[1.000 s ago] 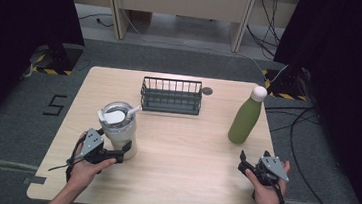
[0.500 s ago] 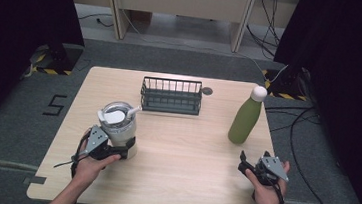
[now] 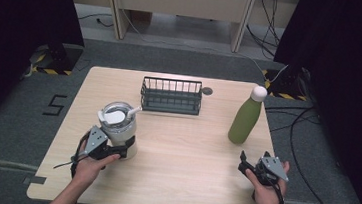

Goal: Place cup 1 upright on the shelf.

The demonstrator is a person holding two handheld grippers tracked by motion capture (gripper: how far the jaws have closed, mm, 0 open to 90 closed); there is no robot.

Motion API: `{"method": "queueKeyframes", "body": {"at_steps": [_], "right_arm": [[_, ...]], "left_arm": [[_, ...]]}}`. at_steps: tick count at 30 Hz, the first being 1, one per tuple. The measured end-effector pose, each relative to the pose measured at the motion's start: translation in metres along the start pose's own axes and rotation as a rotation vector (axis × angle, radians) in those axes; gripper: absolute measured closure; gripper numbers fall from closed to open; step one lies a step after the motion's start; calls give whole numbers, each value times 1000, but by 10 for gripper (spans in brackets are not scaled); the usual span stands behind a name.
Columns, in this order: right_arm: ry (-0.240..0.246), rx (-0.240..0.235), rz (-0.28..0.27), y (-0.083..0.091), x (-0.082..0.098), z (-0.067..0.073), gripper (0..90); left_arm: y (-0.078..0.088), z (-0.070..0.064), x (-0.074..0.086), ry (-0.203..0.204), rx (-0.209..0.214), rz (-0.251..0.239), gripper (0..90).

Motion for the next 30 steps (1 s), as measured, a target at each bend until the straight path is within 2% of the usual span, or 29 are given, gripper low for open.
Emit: {"method": "queueKeyframes", "body": {"at_steps": [14, 30], "right_arm": [[3, 7, -2, 0, 0, -3, 155], [-4, 15, -6, 1, -1, -4, 155]], "left_arm": [[1, 0, -2, -11, 6, 24, 89], [2, -1, -13, -32, 3, 1, 90]]}}
Point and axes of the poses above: each handheld gripper's, and its own axes: y roughly backward along the jaws, x roughly out of its underside, z roughly to its left, the point moved 8 cm from there along -y, roughly forward along the jaws, and after that the axes turned 11 degrees about -z, right-handed, at the moved point
